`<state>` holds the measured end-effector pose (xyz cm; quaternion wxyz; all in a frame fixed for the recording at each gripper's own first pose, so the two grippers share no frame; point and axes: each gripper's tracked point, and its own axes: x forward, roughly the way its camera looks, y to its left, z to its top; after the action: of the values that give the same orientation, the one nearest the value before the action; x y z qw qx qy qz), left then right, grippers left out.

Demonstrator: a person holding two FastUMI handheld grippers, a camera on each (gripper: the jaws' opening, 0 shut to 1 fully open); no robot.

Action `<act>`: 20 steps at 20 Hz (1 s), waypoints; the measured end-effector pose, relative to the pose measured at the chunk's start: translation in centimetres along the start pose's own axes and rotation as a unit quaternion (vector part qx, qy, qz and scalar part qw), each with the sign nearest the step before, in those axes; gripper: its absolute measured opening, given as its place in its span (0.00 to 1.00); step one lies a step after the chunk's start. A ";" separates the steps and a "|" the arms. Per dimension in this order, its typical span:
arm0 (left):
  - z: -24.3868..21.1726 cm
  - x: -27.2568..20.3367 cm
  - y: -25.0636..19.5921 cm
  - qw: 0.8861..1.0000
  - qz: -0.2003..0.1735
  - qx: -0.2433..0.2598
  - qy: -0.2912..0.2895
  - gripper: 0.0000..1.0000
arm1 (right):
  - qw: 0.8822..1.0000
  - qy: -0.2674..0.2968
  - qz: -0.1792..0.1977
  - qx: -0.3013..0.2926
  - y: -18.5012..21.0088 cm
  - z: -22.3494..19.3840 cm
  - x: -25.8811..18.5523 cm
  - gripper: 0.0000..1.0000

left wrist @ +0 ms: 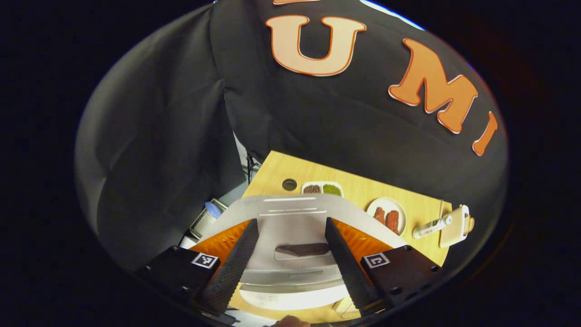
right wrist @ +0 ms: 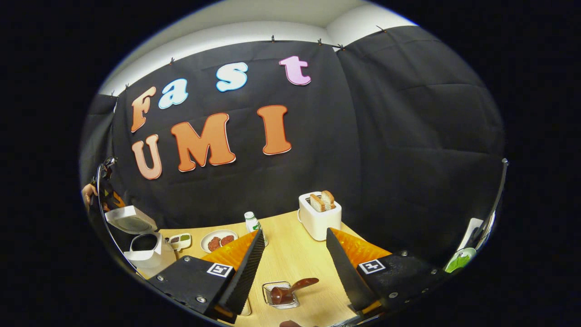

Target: Close the left gripper, press the button to open the rice cooker; take a wooden spoon from the chopstick holder with the right hand, scoop a spoonful of rice and pour it into the rice cooker, then put the wooden spoon back into the chopstick holder.

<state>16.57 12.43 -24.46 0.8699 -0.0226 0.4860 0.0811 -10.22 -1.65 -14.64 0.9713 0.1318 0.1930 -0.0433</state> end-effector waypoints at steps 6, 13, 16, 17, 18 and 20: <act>-8.4 1.3 -0.1 0.997 0.018 -0.003 0.078 1.00 | 0.998 0.017 0.049 -0.028 1.7 -0.5 1.9 0.85; -13.2 4.3 -0.8 0.985 0.034 -0.034 0.165 1.00 | 0.995 0.030 0.080 -0.046 2.7 -1.1 2.9 0.86; -12.4 4.3 -0.7 0.988 0.035 -0.040 0.148 1.00 | 0.994 0.031 0.089 -0.055 3.2 -1.1 3.0 0.86; -12.9 4.3 -0.9 0.988 0.031 -0.047 0.146 1.00 | 0.993 0.031 0.094 -0.056 3.6 -1.1 3.1 0.86; -12.7 4.0 -1.0 0.990 0.028 -0.044 0.131 1.00 | 0.993 0.029 0.097 -0.058 3.9 -1.0 3.3 0.86; -12.2 3.0 -2.3 0.995 -0.001 -0.053 0.089 1.00 | 0.992 0.022 0.103 -0.067 4.5 -0.5 3.4 0.86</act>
<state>8.22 9.12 -33.49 0.8209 -0.0758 0.5564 0.1036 -6.63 2.65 -15.30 0.9727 0.0866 0.2023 0.0734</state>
